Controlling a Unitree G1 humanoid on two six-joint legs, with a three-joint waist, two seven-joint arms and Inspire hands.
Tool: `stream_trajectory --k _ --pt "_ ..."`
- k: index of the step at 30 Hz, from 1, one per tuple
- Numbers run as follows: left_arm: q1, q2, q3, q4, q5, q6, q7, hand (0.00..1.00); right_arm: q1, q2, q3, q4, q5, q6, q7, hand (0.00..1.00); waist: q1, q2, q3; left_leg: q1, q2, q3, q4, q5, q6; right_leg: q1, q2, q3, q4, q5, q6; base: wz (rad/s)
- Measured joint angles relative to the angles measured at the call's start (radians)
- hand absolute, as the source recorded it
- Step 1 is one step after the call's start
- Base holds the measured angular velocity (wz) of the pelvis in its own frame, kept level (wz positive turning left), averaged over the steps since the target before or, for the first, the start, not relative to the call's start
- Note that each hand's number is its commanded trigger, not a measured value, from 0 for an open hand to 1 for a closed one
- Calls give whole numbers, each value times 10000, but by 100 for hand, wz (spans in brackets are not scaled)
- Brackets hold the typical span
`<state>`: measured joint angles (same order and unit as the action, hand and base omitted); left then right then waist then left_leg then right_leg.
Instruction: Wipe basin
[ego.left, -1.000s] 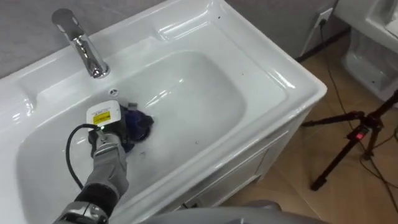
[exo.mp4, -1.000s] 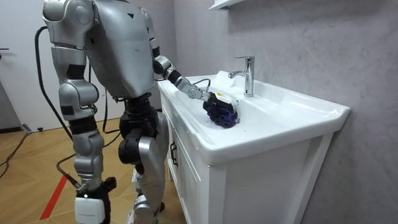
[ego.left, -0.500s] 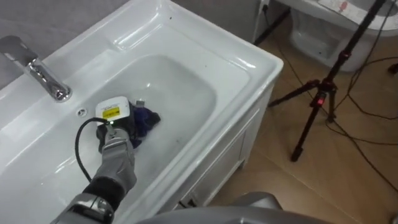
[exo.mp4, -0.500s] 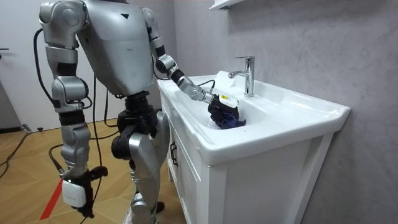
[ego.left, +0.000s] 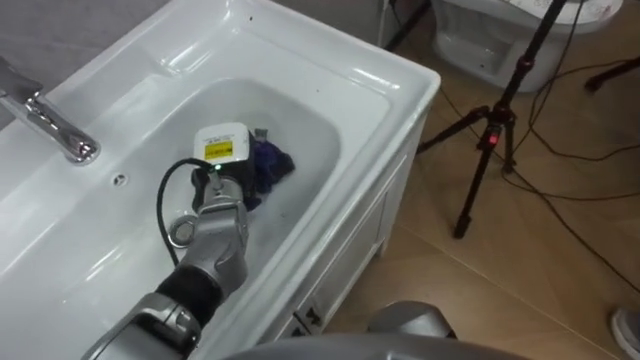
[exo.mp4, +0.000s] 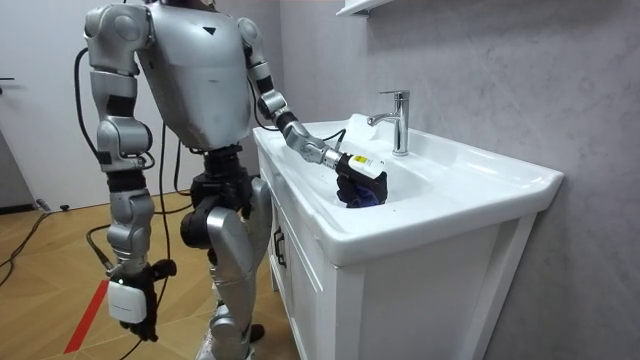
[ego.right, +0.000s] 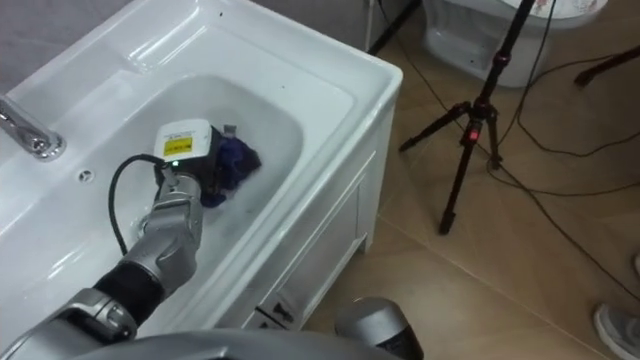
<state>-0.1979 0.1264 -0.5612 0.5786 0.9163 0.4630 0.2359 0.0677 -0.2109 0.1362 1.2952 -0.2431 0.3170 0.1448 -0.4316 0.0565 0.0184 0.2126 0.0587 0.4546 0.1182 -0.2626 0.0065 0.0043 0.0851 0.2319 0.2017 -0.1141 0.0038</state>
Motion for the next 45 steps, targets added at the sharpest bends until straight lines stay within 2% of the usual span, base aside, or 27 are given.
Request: stream_trajectory --k 6,14,22,25,26,28,31,33,34,37,38,39,40,42,45 --pt "-15 -20 -349 -678 24 5 -249 100 -235 3 11 0 23 3 -5 0 -13 1 -1 -197 -9 -268 21 15 23 4 -127 -430 -162 -11 3 18" --pt "-96 -329 -373 -693 -116 5 -357 100 -436 96 736 121 110 11 16 0 -12 -1 -1 -251 -33 -486 89 11 30 138 -244 -712 -219 -118 13 13" --pt "-141 -377 -550 -692 -29 -10 -456 100 -455 114 814 108 294 30 104 0 29 -4 0 -258 -38 -600 124 12 30 327 -327 -989 -320 -123 9 8" --pt "-44 -364 -551 -656 114 -169 -463 100 -408 138 764 201 300 24 53 0 138 -38 7 -191 -31 -615 162 13 29 340 -319 -956 -330 -143 -12 0" --pt "-13 -363 -551 -520 230 -307 -466 100 -380 168 742 210 289 27 53 0 247 -91 27 -139 -29 -632 164 15 26 393 -318 -960 -320 -170 -26 3" --pt "112 -360 -494 -292 506 -595 -464 100 -313 200 494 237 250 24 61 0 317 -213 4 -42 -29 -680 172 16 25 492 -314 -966 -336 -258 -34 8" --pt "154 -356 -157 81 568 -1108 -375 100 -239 256 356 176 317 32 -36 0 690 -435 -4 89 -28 -757 174 17 23 605 -309 -994 -270 -311 -49 1" --pt "235 -349 112 384 578 -1622 -177 100 -207 262 353 79 314 23 -122 0 1045 -559 -50 97 -34 -840 166 17 23 639 -312 -1107 -285 -314 -54 5" --pt "290 -345 186 429 581 -1717 -125 100 -181 264 341 32 288 23 -145 0 1134 -591 -70 96 -37 -868 161 17 23 655 -311 -1122 -295 -314 -54 16" --pt "871 -338 879 456 623 -2123 245 100 -105 333 -128 -176 49 26 -212 0 1502 -679 -136 87 -43 -1078 157 19 19 816 -319 -1274 -317 -311 -67 17" --pt "1068 -328 1197 455 682 -2240 346 100 -82 359 -349 -207 -13 27 -223 0 1766 -678 -146 93 -42 -1080 158 22 13 826 -314 -1312 -328 -300 -86 8" --pt "1246 -246 1482 473 792 -2322 504 100 -58 381 -427 -261 -18 22 -240 0 1957 -679 -147 70 -43 -1194 153 28 4 852 -325 -1441 -334 -290 -101 14" --pt "1334 -149 1580 478 812 -2338 637 100 -58 389 -428 -285 -3 22 -245 0 1997 -684 -150 49 -52 -1294 151 31 -1 860 -327 -1511 -334 -291 -104 27" --pt "1657 335 2030 643 825 -2431 1188 100 -64 385 -671 -423 -67 10 -293 0 2302 -676 -177 -41 -69 -1527 159 60 -37 844 -342 -1708 -342 -315 -150 26" --pt "2056 617 2559 756 1270 -2503 1927 100 -52 382 -840 -629 -436 -47 -438 0 2708 -635 -257 -94 -34 -1735 167 105 -110 853 -344 -1991 -359 -333 -215 19"
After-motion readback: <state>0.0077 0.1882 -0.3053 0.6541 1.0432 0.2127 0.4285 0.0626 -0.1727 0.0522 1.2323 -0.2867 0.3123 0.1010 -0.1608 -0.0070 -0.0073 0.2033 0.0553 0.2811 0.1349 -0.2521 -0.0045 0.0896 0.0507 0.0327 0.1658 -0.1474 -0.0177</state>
